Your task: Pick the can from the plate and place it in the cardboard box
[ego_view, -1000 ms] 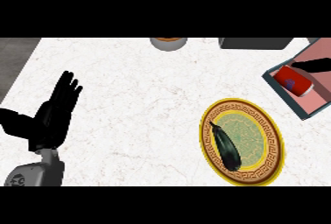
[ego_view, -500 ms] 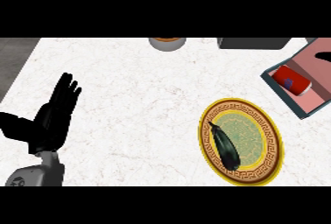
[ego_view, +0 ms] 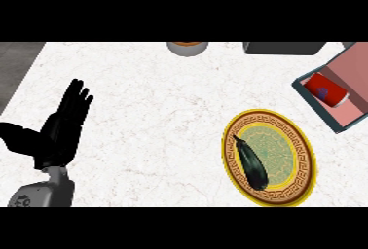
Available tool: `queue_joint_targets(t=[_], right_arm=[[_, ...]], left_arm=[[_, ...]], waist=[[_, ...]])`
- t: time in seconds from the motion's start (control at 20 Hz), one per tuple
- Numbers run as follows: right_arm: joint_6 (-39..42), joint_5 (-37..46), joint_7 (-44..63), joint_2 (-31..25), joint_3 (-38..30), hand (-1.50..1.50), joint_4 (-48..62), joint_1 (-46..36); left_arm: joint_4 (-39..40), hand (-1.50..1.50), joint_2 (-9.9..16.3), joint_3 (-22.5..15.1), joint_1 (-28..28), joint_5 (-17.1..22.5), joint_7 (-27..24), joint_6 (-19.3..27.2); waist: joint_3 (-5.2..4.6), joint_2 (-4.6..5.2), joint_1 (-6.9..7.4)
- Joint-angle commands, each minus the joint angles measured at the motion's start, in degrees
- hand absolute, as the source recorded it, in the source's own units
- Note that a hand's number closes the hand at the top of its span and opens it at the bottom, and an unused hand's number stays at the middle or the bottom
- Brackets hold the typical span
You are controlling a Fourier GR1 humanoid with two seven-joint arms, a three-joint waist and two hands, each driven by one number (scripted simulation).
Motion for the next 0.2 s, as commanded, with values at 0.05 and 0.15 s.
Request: queue_joint_targets(t=[0.05, 0.15], right_arm=[[3.0, -2.8, -2.3, -5.0, -2.1, -1.5, 3.3, 3.2], [3.9, -2.8, -3.2, -5.8, -1.4, -1.5, 4.0, 3.2]], left_arm=[[1.6, 0.0, -1.0, 0.1, 1.7, 0.4, -3.1, -0.7], [2.0, 0.0, 1.2, 1.8, -0.8, 1.9, -0.4, -1.8]], waist=[[0.04, 0.2, 0.21], [0.06, 0.28, 0.38]])
